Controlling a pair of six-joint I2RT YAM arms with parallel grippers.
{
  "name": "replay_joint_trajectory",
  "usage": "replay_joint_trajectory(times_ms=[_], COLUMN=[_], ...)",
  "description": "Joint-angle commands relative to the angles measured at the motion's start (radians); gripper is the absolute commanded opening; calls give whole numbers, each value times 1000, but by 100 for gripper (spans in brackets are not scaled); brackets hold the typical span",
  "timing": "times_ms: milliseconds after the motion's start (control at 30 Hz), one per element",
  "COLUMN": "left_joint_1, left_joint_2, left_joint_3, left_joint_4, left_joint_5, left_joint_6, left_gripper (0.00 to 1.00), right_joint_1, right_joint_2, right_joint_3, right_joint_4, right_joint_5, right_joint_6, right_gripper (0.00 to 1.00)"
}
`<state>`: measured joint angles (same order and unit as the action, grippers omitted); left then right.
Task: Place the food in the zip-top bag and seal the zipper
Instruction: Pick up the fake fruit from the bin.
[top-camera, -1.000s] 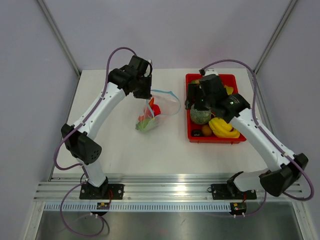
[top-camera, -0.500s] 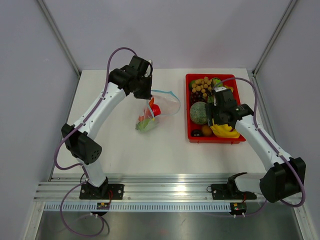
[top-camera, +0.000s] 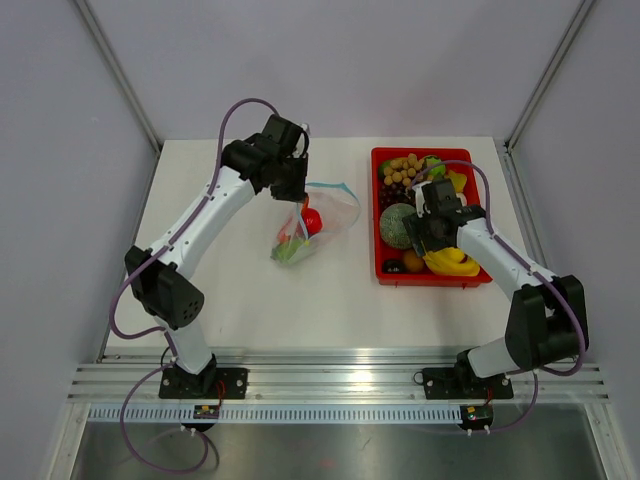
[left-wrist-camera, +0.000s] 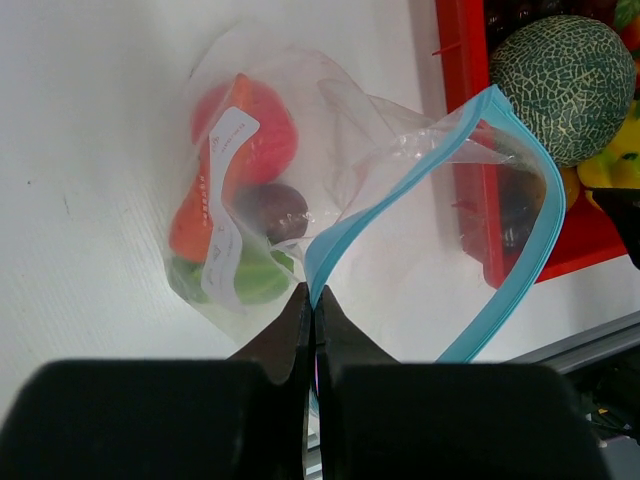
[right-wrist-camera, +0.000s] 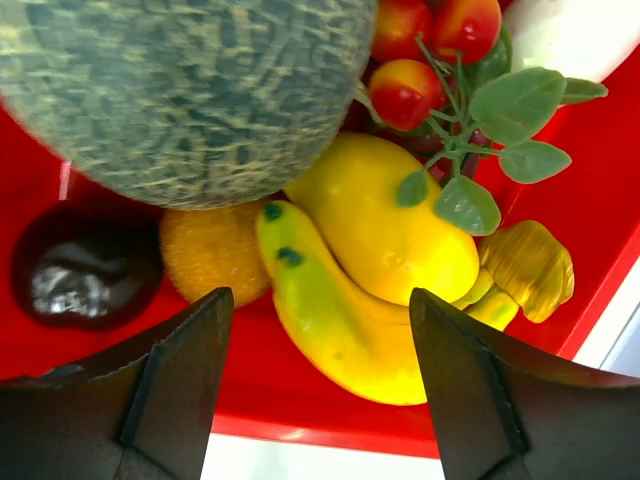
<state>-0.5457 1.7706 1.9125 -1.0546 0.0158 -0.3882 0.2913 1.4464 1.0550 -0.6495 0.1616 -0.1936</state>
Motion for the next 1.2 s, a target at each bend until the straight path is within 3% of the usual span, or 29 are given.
replay_joint_trajectory(times_ms=[0,400,567,767,900,1167], left_joint_1=[-3,-3,-3,-3,-5,-3], left_joint_2=[-23,-22,-28,-28,-26,-20], left_joint_3=[-21,-24,-33,-40,-40,-33], left_joint_4=[42,51,53,59,61,62], left_joint_5=[13,19,18,24,26,23], left_joint_6=[14,12,14,11,9,9], left_gripper=[0,0,0,0,0,0], right_joint_1=[-35,-38,-40,-38,-40,-40], right_joint_2=[0,39,20,-53,-110,-225], right_joint_3=[-1,-58,-49,16,74,169], right_joint_4=[74,51,39,-19,-44,-59], right_joint_5=[-68,-79,-48,-68,-60,-39], right_joint_6=[-32,17,34,22,23,80], right_gripper=[74,61,37,22,1,0])
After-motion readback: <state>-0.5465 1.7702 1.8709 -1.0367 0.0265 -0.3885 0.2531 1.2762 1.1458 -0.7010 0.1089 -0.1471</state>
